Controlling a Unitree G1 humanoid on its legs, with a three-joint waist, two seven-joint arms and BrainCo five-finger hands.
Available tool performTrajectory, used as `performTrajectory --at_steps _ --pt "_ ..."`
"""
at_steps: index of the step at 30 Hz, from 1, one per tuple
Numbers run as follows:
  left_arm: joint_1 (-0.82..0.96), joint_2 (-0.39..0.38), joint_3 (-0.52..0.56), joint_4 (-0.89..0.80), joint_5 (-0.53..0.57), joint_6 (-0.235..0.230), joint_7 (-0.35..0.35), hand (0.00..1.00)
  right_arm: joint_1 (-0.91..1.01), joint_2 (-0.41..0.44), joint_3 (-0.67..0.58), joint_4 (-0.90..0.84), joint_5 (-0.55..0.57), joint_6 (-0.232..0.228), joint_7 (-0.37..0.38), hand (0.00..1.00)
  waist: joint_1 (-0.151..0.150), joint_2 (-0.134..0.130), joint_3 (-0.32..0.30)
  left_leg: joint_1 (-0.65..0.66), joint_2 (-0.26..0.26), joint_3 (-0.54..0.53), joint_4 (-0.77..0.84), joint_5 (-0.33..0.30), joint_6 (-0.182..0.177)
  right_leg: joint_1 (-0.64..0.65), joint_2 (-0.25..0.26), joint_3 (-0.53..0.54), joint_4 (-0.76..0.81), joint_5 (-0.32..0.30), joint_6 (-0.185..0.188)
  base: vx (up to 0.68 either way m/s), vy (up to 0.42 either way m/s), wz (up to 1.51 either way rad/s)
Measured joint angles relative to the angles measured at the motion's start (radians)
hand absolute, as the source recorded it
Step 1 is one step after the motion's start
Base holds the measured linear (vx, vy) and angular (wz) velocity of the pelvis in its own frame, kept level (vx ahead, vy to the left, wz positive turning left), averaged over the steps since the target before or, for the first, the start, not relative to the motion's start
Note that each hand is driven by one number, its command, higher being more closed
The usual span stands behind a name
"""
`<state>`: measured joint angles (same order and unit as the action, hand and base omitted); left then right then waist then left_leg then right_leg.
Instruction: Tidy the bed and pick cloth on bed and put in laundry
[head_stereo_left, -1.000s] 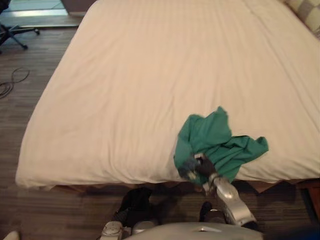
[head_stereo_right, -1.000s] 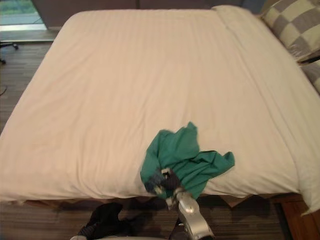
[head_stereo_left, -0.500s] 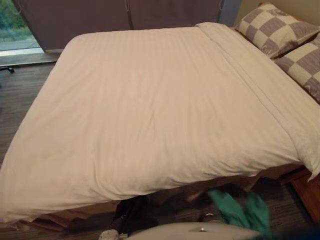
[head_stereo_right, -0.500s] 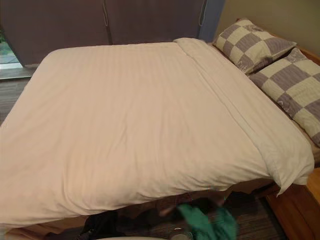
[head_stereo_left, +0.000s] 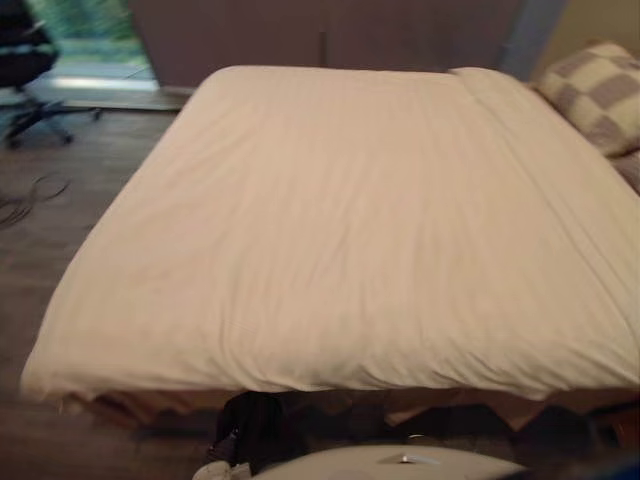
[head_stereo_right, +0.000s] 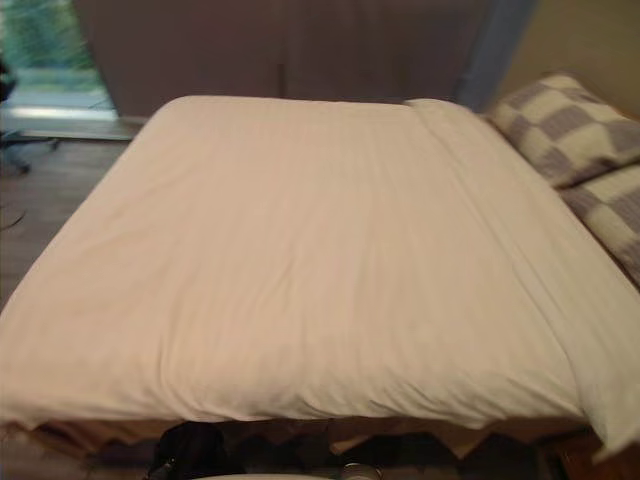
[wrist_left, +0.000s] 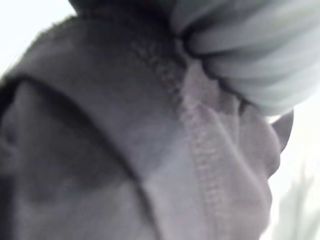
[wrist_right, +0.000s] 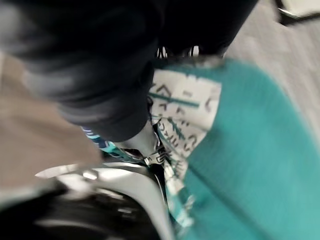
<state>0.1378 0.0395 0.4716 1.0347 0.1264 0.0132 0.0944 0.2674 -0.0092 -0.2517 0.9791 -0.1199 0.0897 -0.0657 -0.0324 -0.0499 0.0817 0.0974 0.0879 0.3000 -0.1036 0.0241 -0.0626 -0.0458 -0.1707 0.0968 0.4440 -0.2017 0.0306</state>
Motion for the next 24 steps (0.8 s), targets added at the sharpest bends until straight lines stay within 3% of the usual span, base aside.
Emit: performTrajectory --at_steps 1,3,7,8,9,10,11,12,13,14,15,16,17,18,19,20,21,22,23,24 --pt "-0.002 0.002 0.000 0.000 0.000 0.001 0.002 1.00 -0.001 -0.003 0.012 0.000 0.000 -0.003 -0.009 1.00 0.000 -0.011 -0.006 -0.014 -0.008 -0.065 0.000 0.016 0.012 0.000 0.007 0.035 0.054 -0.018 -0.007 0.06 -0.039 1.79" --pt "-0.007 -0.010 -0.009 0.001 0.000 0.000 0.016 1.00 -0.001 -0.022 0.032 0.001 0.000 -0.008 -0.020 1.00 0.030 -0.002 -0.006 -0.020 -0.008 -0.155 0.000 0.036 0.011 0.007 0.024 0.034 0.134 -0.027 -0.021 0.05 -0.089 1.57" --pt "-0.002 -0.003 -0.072 -0.007 0.001 -0.001 0.024 1.00 -0.069 -0.051 0.073 0.030 -0.004 -0.010 -0.021 1.00 0.074 0.016 -0.023 -0.109 -0.021 -0.214 0.006 0.102 0.017 0.024 0.016 -0.039 0.079 -0.065 -0.011 0.02 -0.069 0.99" --pt "-0.009 0.006 -0.097 -0.034 0.001 -0.001 0.024 1.00 -0.085 -0.047 0.073 0.042 -0.005 -0.010 -0.021 1.00 0.072 0.004 -0.020 -0.155 -0.041 -0.213 0.006 0.154 0.040 0.026 0.003 -0.071 0.063 -0.071 -0.002 -0.15 0.082 2.14" --pt "-0.029 0.008 -0.145 -0.085 -0.002 -0.010 0.034 1.00 -0.098 -0.039 0.069 0.044 -0.006 -0.009 -0.023 1.00 0.049 -0.010 -0.003 -0.240 -0.081 -0.185 0.006 0.281 0.127 0.044 -0.009 -0.164 0.022 -0.044 0.006 -0.19 0.160 2.43" --pt "-0.042 0.003 -0.159 -0.094 -0.010 -0.020 0.039 1.00 -0.103 -0.041 0.065 0.043 -0.007 -0.009 -0.023 1.00 0.044 -0.004 0.015 -0.258 -0.085 -0.148 0.007 0.316 0.157 0.052 -0.007 -0.200 0.017 -0.020 0.013 -0.15 0.220 2.35" --pt "-0.052 -0.003 -0.162 -0.106 -0.022 -0.023 0.041 1.00 -0.105 -0.047 0.064 0.042 -0.007 -0.009 -0.023 1.00 0.041 0.005 0.039 -0.261 -0.074 -0.082 0.031 0.298 0.185 0.054 -0.002 -0.227 0.030 0.000 0.007 0.07 0.368 1.43" --pt "-0.068 -0.027 -0.150 -0.119 -0.037 -0.022 0.044 1.00 -0.107 -0.053 0.059 0.042 -0.009 0.002 -0.026 1.00 0.054 0.023 0.068 -0.254 -0.050 0.096 0.147 0.125 0.265 0.052 0.014 -0.277 0.096 0.005 -0.011 0.14 0.360 1.26" --pt "-0.059 -0.033 -0.175 -0.117 -0.033 -0.022 0.044 1.00 -0.092 -0.072 0.055 0.040 -0.011 0.004 -0.019 1.00 0.057 0.074 0.066 -0.246 -0.021 0.159 0.159 0.016 0.218 0.058 0.068 -0.289 0.105 -0.045 0.000 -0.01 0.398 1.43" --pt "-0.062 -0.014 -0.211 -0.108 -0.023 -0.022 0.043 1.00 -0.092 -0.068 0.077 0.052 -0.024 0.001 -0.021 1.00 0.042 0.041 0.067 -0.267 -0.051 0.141 0.139 0.027 0.182 0.070 0.081 -0.254 -0.026 -0.122 -0.001 -0.27 0.228 1.32" --pt "-0.091 -0.010 -0.244 -0.087 -0.016 -0.022 0.042 1.00 -0.097 -0.058 0.099 0.049 -0.025 -0.002 -0.026 1.00 0.022 0.031 0.068 -0.293 -0.077 0.177 0.114 0.005 0.142 0.097 0.069 -0.269 -0.177 -0.142 -0.028 -0.32 0.225 1.09" --pt "-0.106 0.002 -0.246 -0.080 -0.016 -0.021 0.042 1.00 -0.107 -0.046 0.103 0.050 -0.030 -0.007 -0.029 1.00 0.011 -0.015 0.074 -0.301 -0.086 0.233 0.154 -0.032 0.150 0.120 0.025 -0.299 -0.247 -0.141 -0.003 -0.16 0.154 0.74" --pt "-0.134 0.009 -0.257 -0.068 0.002 -0.020 0.042 1.00 -0.137 -0.044 0.107 0.049 -0.048 -0.015 -0.033 1.00 0.005 -0.020 0.104 -0.341 -0.032 0.272 0.399 -0.132 0.196 0.142 -0.018 -0.363 -0.282 -0.103 0.026 0.08 0.037 0.33" --pt "-0.123 0.021 -0.270 -0.071 0.022 -0.031 0.043 1.00 -0.142 -0.044 0.117 0.047 -0.058 -0.018 -0.035 1.00 0.012 -0.032 0.108 -0.337 0.029 0.261 0.570 -0.190 0.148 0.147 -0.045 -0.388 -0.286 -0.093 0.041 0.17 -0.019 0.22" --pt "-0.119 0.024 -0.274 -0.069 0.023 -0.031 0.043 1.00 -0.140 -0.052 0.119 0.047 -0.060 -0.021 -0.036 1.00 0.007 -0.016 0.100 -0.321 0.059 0.252 0.593 -0.208 0.117 0.163 -0.043 -0.394 -0.302 -0.086 0.048 0.24 -0.057 0.30" --pt "-0.117 0.017 -0.286 -0.056 0.024 -0.028 0.042 1.00 -0.140 -0.080 0.120 0.049 -0.060 -0.022 -0.037 1.00 -0.014 0.039 0.082 -0.284 0.125 0.207 0.543 -0.187 0.085 0.178 -0.019 -0.423 -0.308 -0.082 0.055 0.18 -0.001 0.56" --pt "-0.116 0.010 -0.301 -0.042 0.024 -0.029 0.042 1.00 -0.142 -0.098 0.119 0.050 -0.059 -0.022 -0.038 1.00 -0.023 0.071 0.075 -0.267 0.143 0.167 0.479 -0.163 0.027 0.178 -0.004 -0.441 -0.303 -0.082 0.059 0.14 0.120 0.93" --pt "-0.122 0.014 -0.328 -0.031 0.025 -0.029 0.036 1.00 -0.174 -0.093 0.120 0.070 -0.059 -0.020 -0.040 1.00 -0.027 0.070 0.077 -0.245 0.093 0.127 0.399 -0.147 0.015 0.182 -0.020 -0.471 -0.295 -0.075 0.076 0.07 0.219 1.01" --pt "-0.108 0.024 -0.358 -0.032 0.025 -0.030 0.036 1.00 -0.191 -0.085 0.120 0.073 -0.055 -0.022 -0.042 1.00 -0.023 0.047 0.081 -0.208 0.046 0.109 0.290 -0.089 0.026 0.185 -0.038 -0.513 -0.287 -0.029 0.095 0.05 0.230 0.98" --pt "-0.103 0.029 -0.363 -0.030 0.024 -0.028 0.035 1.00 -0.197 -0.082 0.120 0.074 -0.050 -0.024 -0.044 1.00 -0.021 0.043 0.079 -0.199 0.034 0.092 0.258 -0.073 0.027 0.191 -0.038 -0.531 -0.283 -0.014 0.093 0.04 0.151 0.91"
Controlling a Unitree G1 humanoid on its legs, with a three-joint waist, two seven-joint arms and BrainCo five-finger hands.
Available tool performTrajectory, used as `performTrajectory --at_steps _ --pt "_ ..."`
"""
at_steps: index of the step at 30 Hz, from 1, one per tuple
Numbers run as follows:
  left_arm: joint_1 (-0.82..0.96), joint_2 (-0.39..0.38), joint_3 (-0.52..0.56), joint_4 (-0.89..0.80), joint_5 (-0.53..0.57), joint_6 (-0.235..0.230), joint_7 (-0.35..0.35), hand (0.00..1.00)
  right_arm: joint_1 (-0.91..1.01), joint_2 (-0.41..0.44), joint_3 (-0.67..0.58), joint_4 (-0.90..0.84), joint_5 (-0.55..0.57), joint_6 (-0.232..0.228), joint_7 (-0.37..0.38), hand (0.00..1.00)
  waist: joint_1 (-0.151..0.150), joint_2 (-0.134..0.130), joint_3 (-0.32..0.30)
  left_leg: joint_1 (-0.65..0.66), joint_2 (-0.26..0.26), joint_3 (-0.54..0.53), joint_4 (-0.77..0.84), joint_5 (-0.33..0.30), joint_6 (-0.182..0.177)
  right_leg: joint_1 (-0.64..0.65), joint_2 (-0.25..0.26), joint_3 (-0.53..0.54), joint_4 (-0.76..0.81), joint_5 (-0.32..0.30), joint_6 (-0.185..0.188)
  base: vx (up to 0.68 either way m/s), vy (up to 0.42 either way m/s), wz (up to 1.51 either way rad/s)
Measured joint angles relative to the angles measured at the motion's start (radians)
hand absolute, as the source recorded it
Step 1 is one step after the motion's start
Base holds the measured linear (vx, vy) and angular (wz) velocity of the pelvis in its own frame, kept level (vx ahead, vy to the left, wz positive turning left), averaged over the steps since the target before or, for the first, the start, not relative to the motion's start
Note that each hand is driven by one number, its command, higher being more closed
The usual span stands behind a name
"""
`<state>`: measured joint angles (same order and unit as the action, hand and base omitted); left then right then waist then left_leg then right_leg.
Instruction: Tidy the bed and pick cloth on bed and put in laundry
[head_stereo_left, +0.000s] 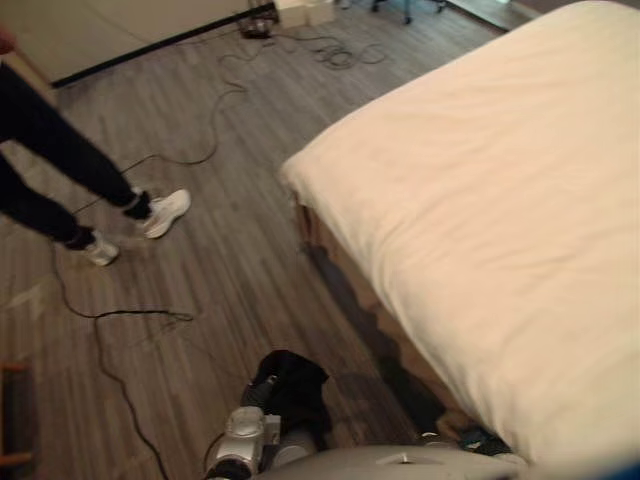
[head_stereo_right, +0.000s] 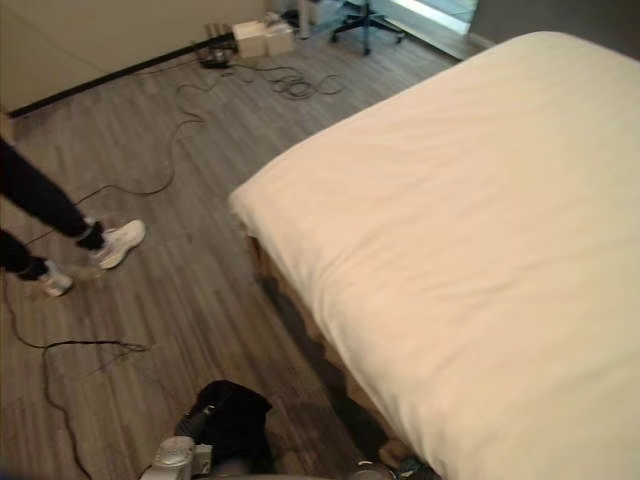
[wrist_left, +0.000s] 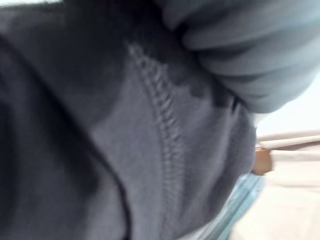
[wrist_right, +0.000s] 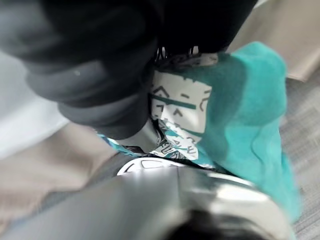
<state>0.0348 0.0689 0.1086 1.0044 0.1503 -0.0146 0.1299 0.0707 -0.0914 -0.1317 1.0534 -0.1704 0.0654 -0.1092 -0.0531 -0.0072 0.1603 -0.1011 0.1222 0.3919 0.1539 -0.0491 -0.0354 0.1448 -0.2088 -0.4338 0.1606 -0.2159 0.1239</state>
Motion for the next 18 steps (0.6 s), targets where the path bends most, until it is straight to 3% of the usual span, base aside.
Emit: performTrajectory --at_steps 2,3,4,5,6,9,10,11,13,14,16,17,18 --pt "-0.001 0.025 -0.032 -0.002 0.001 0.004 -0.001 1.00 -0.004 0.007 0.000 0.004 0.001 -0.007 -0.002 1.00 0.013 -0.012 -0.005 0.027 -0.012 -0.058 -0.061 0.031 0.008 0.001 -0.003 -0.022 0.076 0.030 0.000 0.10 0.098 0.82" --pt "0.000 0.024 -0.037 0.000 0.003 0.005 -0.001 1.00 -0.004 0.006 -0.001 0.004 0.001 -0.008 -0.003 1.00 0.013 -0.002 -0.001 0.033 -0.007 -0.079 -0.067 0.034 0.010 -0.012 -0.005 -0.020 0.099 0.007 0.008 0.12 0.081 0.71" --pt "0.007 0.041 -0.035 -0.001 0.007 0.007 -0.001 1.00 -0.008 0.008 0.002 0.004 0.002 -0.009 -0.003 1.00 0.014 -0.015 -0.004 0.046 -0.013 -0.098 -0.081 0.041 0.006 0.002 0.001 -0.023 0.031 -0.010 0.024 0.09 0.043 0.58" --pt "0.006 0.058 -0.039 0.001 0.023 0.009 -0.001 1.00 -0.025 0.025 0.013 0.005 0.004 -0.009 -0.003 1.00 0.014 -0.045 -0.004 0.060 -0.042 -0.109 -0.104 0.048 0.006 -0.001 -0.016 -0.034 0.000 0.052 0.001 0.09 0.037 0.60" --pt "0.003 0.059 -0.043 0.006 0.028 0.012 -0.002 1.00 -0.028 0.032 0.014 0.006 0.005 -0.009 -0.003 1.00 0.008 -0.052 -0.007 0.067 -0.055 -0.126 -0.122 0.053 0.003 0.006 -0.024 -0.051 0.019 0.046 -0.002 0.04 -0.005 0.54" --pt "-0.004 0.031 -0.067 -0.001 0.027 0.009 -0.001 1.00 -0.031 0.002 0.009 0.003 0.036 -0.009 -0.003 1.00 0.002 -0.017 0.006 0.079 -0.063 -0.203 -0.160 0.071 0.011 -0.080 -0.043 0.028 0.244 0.038 -0.040 0.01 0.080 0.60" --pt "-0.004 0.030 -0.070 0.001 0.026 0.012 -0.001 1.00 -0.026 0.002 -0.007 0.003 0.061 -0.009 -0.003 1.00 -0.008 -0.010 0.008 0.081 -0.053 -0.250 -0.173 0.078 0.013 -0.124 -0.013 0.154 0.314 -0.013 -0.051 0.01 0.003 1.14" --pt "-0.007 0.028 -0.069 0.002 0.024 0.013 0.000 1.00 0.001 0.004 -0.013 0.004 0.090 -0.009 -0.001 1.00 -0.020 -0.005 0.015 0.081 -0.047 -0.308 -0.183 0.089 0.007 -0.129 0.062 0.283 0.263 -0.079 -0.066 0.02 -0.074 1.25" --pt "-0.017 0.033 -0.070 0.010 0.019 0.014 0.000 1.00 0.017 0.013 -0.015 0.006 0.121 -0.008 0.011 1.00 -0.024 -0.016 0.018 0.082 -0.056 -0.364 -0.191 0.105 -0.002 -0.131 0.122 0.376 0.156 -0.081 -0.071 0.03 -0.123 1.19" --pt "-0.025 0.040 -0.067 0.018 0.018 0.015 0.000 1.00 0.028 0.026 -0.023 0.014 0.146 -0.008 0.018 1.00 -0.030 -0.044 0.024 0.094 -0.093 -0.400 -0.196 0.112 -0.009 -0.109 0.115 0.368 0.108 -0.063 -0.104 0.04 -0.146 1.14" --pt "-0.017 0.003 -0.061 0.035 0.012 0.012 0.001 1.00 0.045 0.009 -0.059 0.034 0.174 -0.007 0.047 1.00 -0.025 -0.016 0.015 0.125 -0.083 -0.398 -0.251 0.147 -0.017 -0.085 0.117 0.337 0.094 -0.058 -0.099 0.03 -0.104 0.54" --pt "-0.044 0.019 -0.071 0.079 -0.020 0.011 0.001 1.00 -0.065 0.044 -0.096 0.065 0.207 -0.032 -0.013 1.00 -0.008 -0.036 0.021 0.152 -0.094 -0.286 -0.259 0.145 0.005 0.003 0.116 0.370 -0.025 0.037 -0.055 -0.06 -0.008 -0.01" --pt "-0.043 0.018 -0.071 0.079 -0.020 0.011 0.001 1.00 -0.064 0.044 -0.095 0.064 0.207 -0.035 -0.013 1.00 -0.007 -0.037 0.021 0.150 -0.102 -0.279 -0.260 0.140 0.003 0.003 0.107 0.370 -0.032 0.026 -0.066 -0.11 0.013 -0.13"
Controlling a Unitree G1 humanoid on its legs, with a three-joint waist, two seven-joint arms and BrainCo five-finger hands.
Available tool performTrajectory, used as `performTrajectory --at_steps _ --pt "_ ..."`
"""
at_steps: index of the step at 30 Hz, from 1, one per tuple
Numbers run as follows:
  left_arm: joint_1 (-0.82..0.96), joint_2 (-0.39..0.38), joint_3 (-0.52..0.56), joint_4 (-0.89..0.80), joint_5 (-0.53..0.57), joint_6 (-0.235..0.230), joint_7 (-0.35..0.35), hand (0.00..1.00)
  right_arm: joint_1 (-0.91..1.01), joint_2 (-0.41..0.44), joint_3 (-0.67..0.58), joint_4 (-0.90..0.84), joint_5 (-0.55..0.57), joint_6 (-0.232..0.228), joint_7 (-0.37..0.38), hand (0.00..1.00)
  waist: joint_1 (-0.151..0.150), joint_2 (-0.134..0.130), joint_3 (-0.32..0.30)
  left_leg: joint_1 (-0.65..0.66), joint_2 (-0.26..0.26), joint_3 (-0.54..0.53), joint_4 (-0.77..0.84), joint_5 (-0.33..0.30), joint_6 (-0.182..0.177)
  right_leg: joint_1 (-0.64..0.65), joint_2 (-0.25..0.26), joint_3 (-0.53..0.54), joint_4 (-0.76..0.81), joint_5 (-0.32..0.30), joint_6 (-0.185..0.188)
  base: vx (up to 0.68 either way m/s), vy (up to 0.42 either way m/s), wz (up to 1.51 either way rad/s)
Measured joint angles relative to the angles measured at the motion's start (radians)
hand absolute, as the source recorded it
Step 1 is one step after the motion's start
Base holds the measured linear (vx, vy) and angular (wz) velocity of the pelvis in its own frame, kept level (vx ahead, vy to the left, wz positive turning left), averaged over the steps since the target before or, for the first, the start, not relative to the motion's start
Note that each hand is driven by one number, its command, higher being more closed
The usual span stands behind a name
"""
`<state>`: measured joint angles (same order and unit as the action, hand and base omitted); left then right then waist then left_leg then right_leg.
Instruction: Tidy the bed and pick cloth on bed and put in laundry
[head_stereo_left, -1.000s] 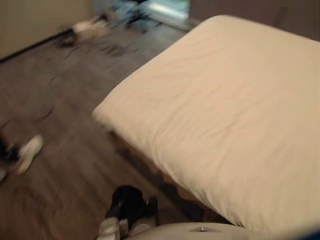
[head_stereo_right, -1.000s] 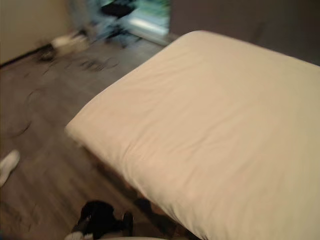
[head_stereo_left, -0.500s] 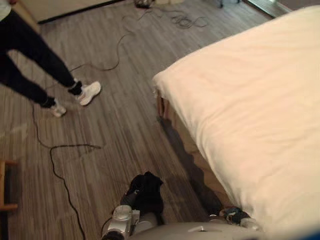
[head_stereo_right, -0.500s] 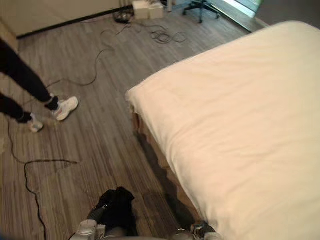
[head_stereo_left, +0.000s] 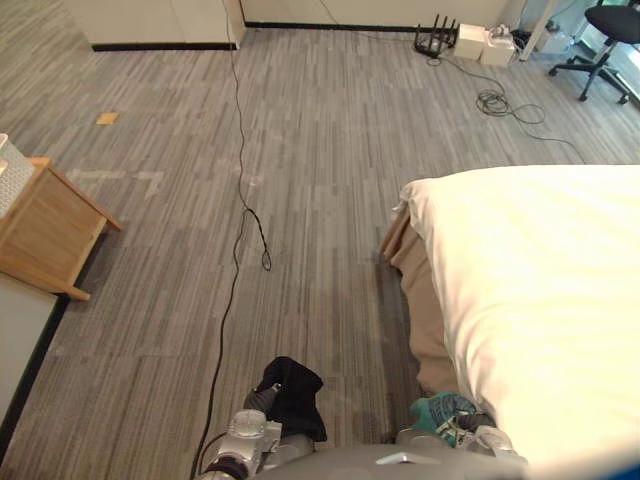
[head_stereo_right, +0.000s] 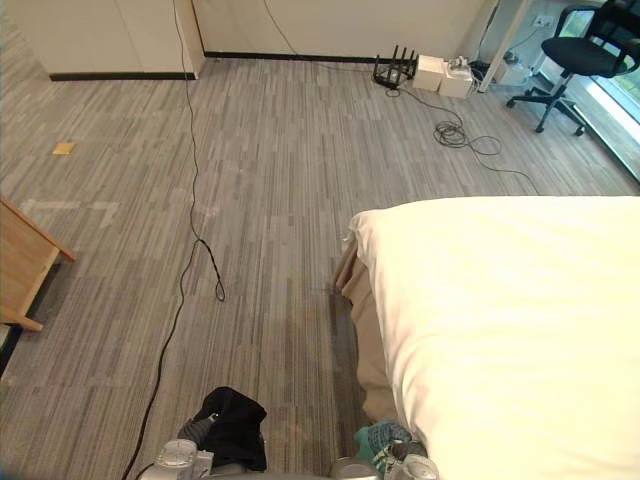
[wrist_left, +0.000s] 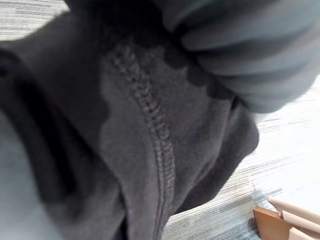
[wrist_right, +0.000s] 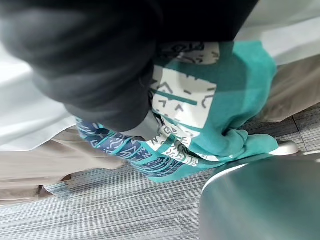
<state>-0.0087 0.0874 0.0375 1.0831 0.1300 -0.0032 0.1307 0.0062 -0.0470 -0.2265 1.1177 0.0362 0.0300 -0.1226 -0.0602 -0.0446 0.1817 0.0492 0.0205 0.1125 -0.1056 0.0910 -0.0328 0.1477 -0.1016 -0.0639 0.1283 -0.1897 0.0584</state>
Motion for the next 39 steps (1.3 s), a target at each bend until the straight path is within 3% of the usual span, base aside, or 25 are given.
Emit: performTrajectory --at_steps 4,10,12,14,15,16,18,19,20,22,23,24,26,29,31,32,33,34,36,38,39 --pt "0.001 -0.005 0.001 0.000 0.000 0.000 0.000 1.00 0.012 -0.004 -0.007 -0.015 0.002 -0.002 -0.001 1.00 -0.002 0.012 0.006 0.000 -0.007 0.003 0.000 0.002 0.002 0.000 -0.008 -0.001 -0.006 -0.021 0.009 -0.10 0.018 -0.03" --pt "0.010 -0.003 0.049 -0.017 -0.001 -0.009 -0.023 1.00 0.050 -0.001 -0.073 -0.001 0.002 -0.004 0.008 1.00 0.027 -0.005 -0.007 -0.019 -0.023 -0.026 0.009 0.001 0.009 0.003 -0.013 -0.027 -0.021 -0.017 0.010 0.05 -0.006 0.15" --pt "0.020 -0.003 0.089 -0.044 -0.002 -0.012 -0.044 1.00 0.047 0.002 -0.095 0.015 0.002 -0.003 0.020 1.00 0.033 -0.014 -0.003 -0.068 -0.023 -0.035 0.124 -0.044 0.027 0.016 -0.022 -0.034 -0.025 -0.012 0.017 0.15 -0.054 0.11" --pt "0.029 -0.020 0.157 -0.103 -0.007 -0.030 -0.061 1.00 0.056 0.000 -0.124 0.014 0.001 -0.005 0.029 1.00 0.075 0.008 0.011 -0.190 0.000 -0.060 0.483 -0.165 0.011 0.062 -0.018 -0.035 -0.029 -0.009 0.023 0.06 -0.105 -0.26" --pt "0.037 -0.040 0.184 -0.129 -0.014 -0.032 -0.062 1.00 0.070 0.000 -0.114 0.002 0.001 -0.010 0.031 1.00 0.084 0.023 0.016 -0.234 0.011 -0.081 0.620 -0.179 0.005 0.078 -0.013 -0.037 -0.027 -0.015 0.016 -0.04 -0.131 -0.52" --pt "0.054 -0.044 0.201 -0.138 -0.033 -0.036 -0.058 1.00 0.077 -0.006 -0.111 -0.009 -0.001 -0.022 0.028 1.00 0.100 0.055 0.020 -0.272 0.021 -0.093 0.717 -0.180 0.003 0.086 -0.005 -0.035 -0.021 -0.021 0.011 -0.04 -0.104 -0.63" --pt "0.074 -0.053 0.198 -0.148 -0.045 -0.044 -0.056 1.00 0.094 -0.014 -0.112 -0.043 -0.008 -0.037 0.018 1.00 0.103 0.085 0.013 -0.313 0.041 -0.094 0.829 -0.170 -0.012 0.103 -0.002 -0.031 -0.035 -0.030 -0.001 -0.07 -0.077 -0.46" --pt "0.075 -0.046 0.199 -0.146 -0.051 -0.044 -0.054 1.00 0.101 -0.013 -0.115 -0.055 -0.013 -0.038 0.007 1.00 0.096 0.079 0.017 -0.335 0.041 -0.088 0.844 -0.180 -0.024 0.105 -0.010 -0.030 -0.038 -0.029 -0.002 -0.10 -0.064 -0.10" --pt "0.080 -0.053 0.197 -0.147 -0.065 -0.046 -0.046 1.00 0.110 -0.014 -0.118 -0.070 -0.013 -0.038 0.000 1.00 0.098 0.088 0.010 -0.328 0.039 -0.088 0.786 -0.213 -0.024 0.100 -0.012 -0.030 -0.038 -0.029 -0.002 -0.15 -0.050 0.07" --pt "0.094 -0.080 0.196 -0.147 -0.080 -0.052 -0.038 1.00 0.116 -0.033 -0.129 -0.078 -0.021 -0.033 -0.012 1.00 0.100 0.118 -0.001 -0.267 0.054 -0.075 0.500 -0.190 -0.015 0.079 -0.005 -0.031 -0.038 -0.039 0.002 -0.14 -0.001 0.05" --pt "0.095 -0.081 0.194 -0.146 -0.083 -0.052 -0.038 1.00 0.116 -0.034 -0.125 -0.075 -0.023 -0.029 -0.017 1.00 0.105 0.120 -0.003 -0.245 0.052 -0.063 0.444 -0.192 -0.003 0.073 -0.010 -0.030 -0.037 -0.045 0.008 0.00 0.060 0.00" --pt "0.098 -0.070 0.181 -0.150 -0.090 -0.054 -0.037 1.00 0.118 -0.032 -0.114 -0.069 -0.031 -0.024 -0.024 1.00 0.115 0.095 -0.011 -0.228 0.023 -0.030 0.380 -0.166 0.005 0.066 -0.043 -0.031 -0.044 -0.045 0.019 0.08 0.050 0.01" --pt "0.098 -0.042 0.159 -0.148 -0.090 -0.060 -0.038 1.00 0.114 -0.023 -0.113 -0.062 -0.043 -0.028 -0.016 1.00 0.123 0.072 -0.019 -0.226 -0.004 -0.013 0.358 -0.165 0.016 0.069 -0.068 -0.030 -0.072 -0.034 0.034 0.11 0.029 -0.05" --pt "0.099 -0.026 0.160 -0.119 -0.090 -0.059 -0.039 1.00 0.116 -0.006 -0.119 -0.057 -0.061 -0.025 -0.014 1.00 0.128 0.053 -0.032 -0.202 -0.036 0.016 0.336 -0.191 0.035 0.069 -0.109 -0.030 -0.065 -0.028 0.049 0.15 0.039 -0.16" --pt "0.108 -0.023 0.156 -0.085 -0.088 -0.050 -0.039 1.00 0.122 -0.008 -0.137 -0.060 -0.061 -0.022 -0.011 1.00 0.130 0.056 -0.048 -0.147 -0.055 0.023 0.270 -0.206 0.039 0.009 -0.127 -0.018 0.076 -0.037 0.064 0.16 0.043 -0.32" --pt "0.113 -0.025 0.153 -0.075 -0.088 -0.047 -0.039 1.00 0.123 -0.013 -0.144 -0.062 -0.062 -0.022 -0.008 1.00 0.130 0.073 -0.057 -0.121 -0.055 0.025 0.244 -0.206 0.039 -0.024 -0.129 -0.002 0.159 -0.038 0.064 0.10 0.118 -0.30" --pt "0.128 -0.028 0.130 -0.068 -0.086 -0.043 -0.039 1.00 0.133 -0.016 -0.155 -0.071 -0.062 -0.022 -0.006 1.00 0.128 0.075 -0.062 -0.074 -0.062 0.032 0.206 -0.207 0.043 -0.106 -0.138 0.032 0.361 -0.032 0.071 0.10 0.141 -0.12" --pt "0.143 -0.008 0.110 -0.069 -0.072 -0.043 -0.039 1.00 0.148 -0.015 -0.154 -0.081 -0.066 -0.022 -0.004 1.00 0.118 0.059 -0.067 -0.026 -0.087 0.022 0.184 -0.217 0.056 -0.186 -0.163 0.056 0.565 0.005 0.084 0.09 0.124 0.06" --pt "0.149 0.010 0.082 -0.068 -0.067 -0.039 -0.039 1.00 0.153 0.001 -0.150 -0.081 -0.073 -0.022 0.002 1.00 0.085 0.050 -0.068 0.030 -0.104 -0.019 0.180 -0.238 0.077 -0.247 -0.182 0.065 0.753 0.110 0.081 0.08 0.027 0.43" --pt "0.144 0.017 0.075 -0.056 -0.062 -0.026 -0.038 1.00 0.158 0.005 -0.152 -0.078 -0.078 -0.019 0.007 1.00 0.051 0.052 -0.064 0.089 -0.082 -0.072 0.195 -0.263 0.089 -0.341 -0.172 0.009 0.921 -0.017 0.038 0.03 -0.093 0.65" --pt "0.139 0.017 0.069 -0.056 -0.062 -0.024 -0.038 1.00 0.156 0.005 -0.152 -0.078 -0.078 -0.019 0.007 1.00 0.044 0.058 -0.061 0.102 -0.066 -0.081 0.193 -0.269 0.087 -0.362 -0.160 -0.015 0.918 -0.043 0.030 -0.04 -0.155 0.67"
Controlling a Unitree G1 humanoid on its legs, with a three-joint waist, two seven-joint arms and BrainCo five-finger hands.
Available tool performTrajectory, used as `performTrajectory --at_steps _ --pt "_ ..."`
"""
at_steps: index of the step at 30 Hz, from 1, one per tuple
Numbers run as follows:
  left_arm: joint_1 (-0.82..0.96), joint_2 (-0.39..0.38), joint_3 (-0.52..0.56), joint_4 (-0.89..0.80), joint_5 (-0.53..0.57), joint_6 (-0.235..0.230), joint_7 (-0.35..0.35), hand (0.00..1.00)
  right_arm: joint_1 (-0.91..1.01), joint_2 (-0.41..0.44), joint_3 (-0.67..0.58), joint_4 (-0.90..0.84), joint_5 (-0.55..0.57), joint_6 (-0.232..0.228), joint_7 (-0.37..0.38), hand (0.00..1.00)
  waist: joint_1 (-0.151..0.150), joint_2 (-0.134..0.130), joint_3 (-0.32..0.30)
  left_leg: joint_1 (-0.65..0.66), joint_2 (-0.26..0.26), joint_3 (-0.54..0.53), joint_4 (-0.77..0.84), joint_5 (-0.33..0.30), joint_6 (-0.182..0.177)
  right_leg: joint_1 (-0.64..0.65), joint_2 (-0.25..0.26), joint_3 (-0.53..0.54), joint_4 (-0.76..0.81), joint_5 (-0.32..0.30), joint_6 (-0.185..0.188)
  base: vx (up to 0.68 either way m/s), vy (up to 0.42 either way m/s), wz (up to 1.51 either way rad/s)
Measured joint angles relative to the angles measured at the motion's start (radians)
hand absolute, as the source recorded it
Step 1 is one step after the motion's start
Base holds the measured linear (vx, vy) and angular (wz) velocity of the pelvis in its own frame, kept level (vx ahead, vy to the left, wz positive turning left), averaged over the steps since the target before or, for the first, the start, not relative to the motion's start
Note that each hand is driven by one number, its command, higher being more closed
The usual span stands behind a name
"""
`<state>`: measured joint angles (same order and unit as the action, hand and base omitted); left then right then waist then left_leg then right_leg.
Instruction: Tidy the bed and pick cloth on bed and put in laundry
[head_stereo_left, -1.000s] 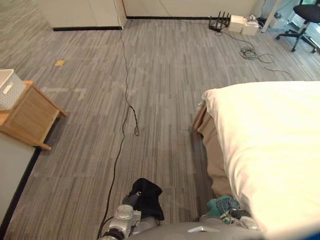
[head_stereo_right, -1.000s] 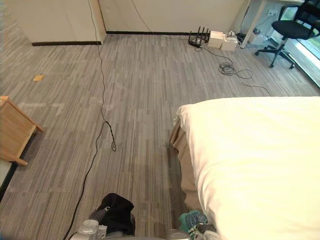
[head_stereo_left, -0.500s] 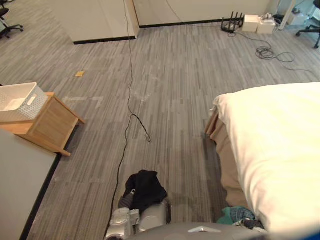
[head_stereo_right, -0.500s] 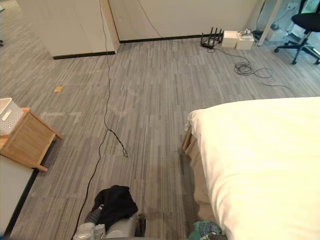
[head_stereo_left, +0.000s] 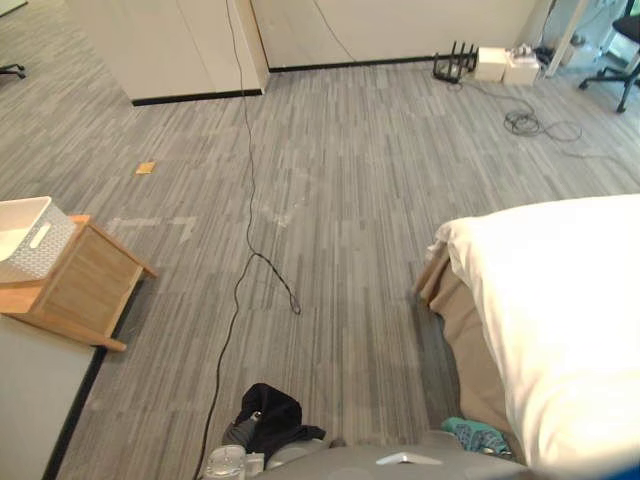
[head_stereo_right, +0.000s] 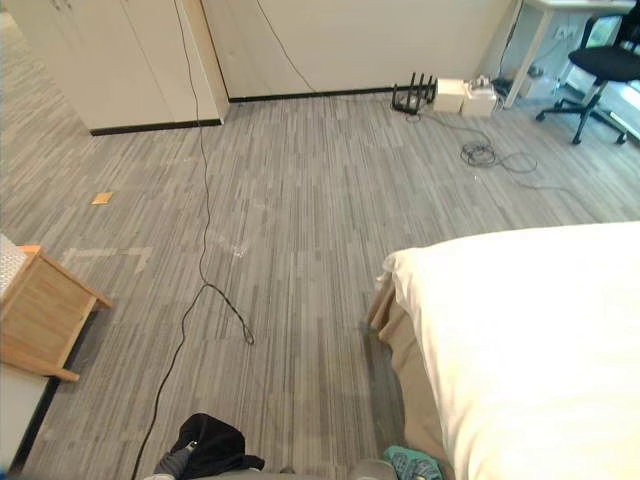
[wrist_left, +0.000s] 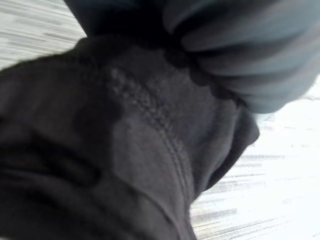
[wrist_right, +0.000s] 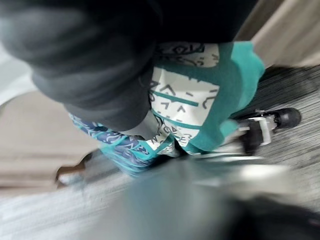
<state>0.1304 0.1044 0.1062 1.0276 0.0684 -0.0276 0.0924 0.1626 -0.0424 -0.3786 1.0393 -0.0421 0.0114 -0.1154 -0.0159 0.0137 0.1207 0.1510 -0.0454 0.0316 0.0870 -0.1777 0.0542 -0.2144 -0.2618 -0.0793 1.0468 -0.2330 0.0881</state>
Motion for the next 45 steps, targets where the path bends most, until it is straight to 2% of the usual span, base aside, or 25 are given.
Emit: performTrajectory --at_steps 3,5,6,7,9,13,16,17,20,21,23,24,25,27,28,30,32,34,36,38,39,40,42,43,45 --pt "-0.033 -0.009 -0.025 -0.001 0.001 -0.001 0.000 1.00 -0.012 -0.011 0.000 -0.001 0.001 -0.006 -0.002 1.00 -0.018 0.031 0.026 0.057 0.081 -0.041 -0.018 -0.013 -0.016 -0.096 0.092 -0.044 -0.224 -0.040 -0.018 0.21 -0.159 0.57" --pt "-0.048 -0.011 -0.025 -0.012 0.002 -0.006 -0.001 1.00 -0.027 -0.006 0.015 0.000 0.018 -0.009 -0.002 1.00 -0.029 0.009 0.040 0.098 0.107 -0.043 -0.039 -0.042 -0.055 -0.130 0.110 -0.030 -0.568 0.043 -0.004 0.43 -0.288 0.56" --pt "-0.055 -0.011 -0.022 -0.010 0.002 -0.007 0.000 1.00 -0.029 -0.010 0.022 0.002 0.025 -0.009 0.003 1.00 -0.032 0.003 0.050 0.118 0.121 -0.046 -0.046 -0.061 -0.073 -0.129 0.121 -0.034 -0.595 0.105 -0.063 0.47 -0.282 0.18" --pt "-0.070 -0.040 -0.022 0.013 0.004 -0.008 -0.004 1.00 -0.045 -0.029 0.020 0.020 0.031 -0.006 0.012 1.00 -0.020 0.058 0.053 0.108 0.153 -0.037 -0.045 -0.062 -0.098 -0.117 0.159 -0.062 -0.602 0.102 -0.070 0.36 -0.185 0.00" --pt "-0.080 -0.067 -0.018 0.011 0.013 -0.027 -0.005 1.00 -0.061 -0.025 -0.008 0.023 0.060 0.003 0.041 1.00 -0.027 0.041 0.083 0.107 0.141 -0.029 -0.046 0.004 -0.106 -0.162 0.145 -0.042 -0.511 0.084 -0.089 0.31 -0.150 -0.07" --pt "-0.080 -0.127 0.043 0.015 0.025 -0.033 -0.008 1.00 -0.061 -0.040 -0.033 0.041 0.116 0.041 0.070 1.00 -0.042 0.073 0.086 0.096 0.160 -0.018 0.044 0.026 -0.139 -0.096 0.164 -0.062 -0.568 -0.016 -0.083 0.28 -0.054 -0.16" --pt "-0.067 -0.143 0.097 0.005 0.030 -0.033 -0.008 1.00 -0.030 -0.052 -0.083 0.070 0.140 0.080 0.075 1.00 -0.046 0.104 0.069 -0.060 0.193 -0.058 0.429 0.031 -0.166 0.039 0.194 -0.104 -0.702 -0.001 -0.069 0.15 0.037 0.19" --pt "-0.054 -0.141 0.116 -0.015 0.028 -0.031 -0.007 1.00 0.019 -0.044 -0.067 0.075 0.129 0.072 0.059 1.00 -0.044 0.112 0.064 -0.124 0.210 -0.074 0.599 0.096 -0.176 0.104 0.207 -0.127 -0.741 -0.003 -0.072 0.09 0.089 0.23" --pt "-0.026 -0.121 0.183 -0.061 -0.034 -0.029 -0.003 1.00 0.056 -0.035 -0.036 0.084 0.134 0.084 0.037 1.00 -0.016 0.078 0.061 -0.215 0.235 -0.008 0.842 0.360 -0.175 0.252 0.217 -0.088 -0.867 0.004 -0.099 -0.11 0.099 -0.25" --pt "-0.035 -0.121 0.184 -0.066 -0.051 -0.030 -0.003 1.00 0.057 -0.032 -0.035 0.084 0.127 0.084 0.023 1.00 -0.002 0.075 0.063 -0.304 0.239 0.010 0.935 0.196 -0.152 0.273 0.208 -0.082 -0.891 0.001 -0.102 -0.20 0.116 -0.32" --pt "-0.045 -0.123 0.201 -0.085 -0.082 -0.043 -0.006 1.00 0.045 -0.018 -0.035 0.080 0.094 0.078 0.012 1.00 0.029 0.050 0.078 -0.411 0.211 0.045 0.944 0.013 -0.111 0.328 0.167 -0.077 -0.917 0.000 -0.093 -0.28 0.171 -0.10" --pt "-0.046 -0.121 0.211 -0.099 -0.093 -0.045 -0.007 1.00 0.032 -0.011 -0.035 0.081 0.084 0.072 0.012 1.00 0.037 0.034 0.084 -0.433 0.193 0.068 0.900 -0.019 -0.105 0.354 0.143 -0.077 -0.925 -0.007 -0.079 -0.43 0.242 -0.02" --pt "-0.045 -0.114 0.215 -0.110 -0.099 -0.050 -0.007 1.00 0.016 -0.013 -0.037 0.068 0.063 0.054 0.009 1.00 0.049 0.014 0.082 -0.463 0.161 0.115 0.745 -0.045 -0.103 0.397 0.098 -0.088 -0.932 -0.031 -0.047 -0.54 0.267 0.03" --pt "-0.026 -0.115 0.198 -0.103 -0.098 -0.049 -0.008 1.00 -0.009 -0.040 -0.037 0.052 0.027 0.023 0.009 1.00 0.061 0.051 0.060 -0.463 0.145 0.159 0.354 0.019 -0.103 0.443 0.094 -0.100 -0.947 -0.087 -0.001 -0.43 0.303 0.07" --pt "-0.025 -0.097 0.190 -0.091 -0.117 -0.044 -0.010 1.00 -0.049 -0.038 -0.027 0.068 0.015 0.017 0.007 1.00 0.069 0.040 0.055 -0.453 0.117 0.190 0.341 0.059 -0.045 0.486 0.066 -0.086 -0.955 -0.106 0.015 0.18 0.266 0.22" --pt "-0.025 -0.051 0.168 -0.066 -0.113 -0.040 -0.005 1.00 -0.106 -0.037 0.010 0.065 0.008 -0.003 0.014 1.00 0.080 0.004 0.032 -0.470 0.085 0.214 0.362 0.018 -0.040 0.494 0.067 -0.084 -0.998 -0.029 -0.027 0.48 0.258 0.28" --pt "-0.027 -0.050 0.168 -0.039 -0.112 -0.031 -0.005 1.00 -0.135 -0.040 0.006 0.069 0.002 -0.013 0.013 1.00 0.080 0.016 0.035 -0.484 0.095 0.271 0.408 0.010 -0.039 0.528 0.069 -0.088 -1.027 0.058 -0.011 0.32 0.303 0.64" --pt "-0.010 -0.050 0.168 -0.015 -0.089 -0.021 -0.004 1.00 -0.126 -0.040 0.000 0.069 -0.009 -0.007 0.015 1.00 0.091 0.011 0.018 -0.403 0.045 0.289 0.303 -0.010 0.034 0.523 0.050 -0.070 -0.954 0.127 0.031 0.30 0.332 0.74" --pt "0.019 -0.043 0.172 -0.007 -0.075 -0.017 -0.005 1.00 -0.124 -0.036 -0.005 0.070 -0.021 -0.005 0.016 1.00 0.095 -0.011 -0.002 -0.322 -0.016 0.273 0.195 -0.010 0.056 0.461 0.012 -0.048 -0.760 0.137 0.050 0.29 0.224 0.44" --pt "0.033 -0.033 0.162 0.017 -0.046 -0.001 -0.006 1.00 -0.117 -0.036 -0.024 0.068 -0.021 -0.006 0.017 1.00 0.079 -0.010 -0.004 -0.197 -0.061 0.216 0.106 -0.016 0.056 0.328 0.007 0.041 -0.364 0.213 0.171 0.21 0.186 0.57" --pt "0.036 -0.032 0.160 0.017 -0.045 0.002 -0.007 1.00 -0.112 -0.036 -0.027 0.068 -0.021 -0.005 0.018 1.00 0.075 -0.007 -0.002 -0.159 -0.065 0.198 0.087 -0.021 0.056 0.281 0.010 0.048 -0.242 0.212 0.170 0.09 0.057 0.64" --pt "0.035 -0.033 0.144 0.017 -0.044 0.004 -0.007 1.00 -0.098 -0.037 -0.031 0.064 -0.021 -0.005 0.019 1.00 0.060 0.011 0.008 -0.071 -0.065 0.152 0.049 -0.031 0.055 0.194 -0.003 -0.018 -0.043 0.185 0.134 0.01 -0.019 0.55" --pt "0.031 -0.035 0.125 0.017 -0.044 0.004 -0.007 1.00 -0.081 -0.039 -0.043 0.052 -0.020 -0.007 0.019 1.00 0.033 0.017 0.010 0.008 -0.062 0.093 0.011 -0.032 0.055 0.116 -0.027 -0.094 0.061 0.110 0.047 0.08 -0.071 0.79" --pt "0.018 -0.033 0.103 0.017 -0.043 0.006 -0.006 1.00 -0.072 -0.041 -0.045 0.045 -0.020 -0.006 0.018 1.00 0.014 0.035 0.026 0.067 -0.045 0.058 -0.008 -0.032 0.054 0.069 -0.014 -0.122 0.048 0.045 0.016 0.32 -0.108 1.06" --pt "-0.010 -0.041 0.090 0.016 -0.043 0.004 -0.005 1.00 -0.061 -0.038 -0.048 0.040 -0.015 -0.007 0.016 1.00 -0.001 0.047 0.040 0.120 -0.006 0.026 -0.010 -0.033 0.053 0.005 0.029 -0.123 -0.091 -0.008 0.018 0.33 -0.133 0.90"
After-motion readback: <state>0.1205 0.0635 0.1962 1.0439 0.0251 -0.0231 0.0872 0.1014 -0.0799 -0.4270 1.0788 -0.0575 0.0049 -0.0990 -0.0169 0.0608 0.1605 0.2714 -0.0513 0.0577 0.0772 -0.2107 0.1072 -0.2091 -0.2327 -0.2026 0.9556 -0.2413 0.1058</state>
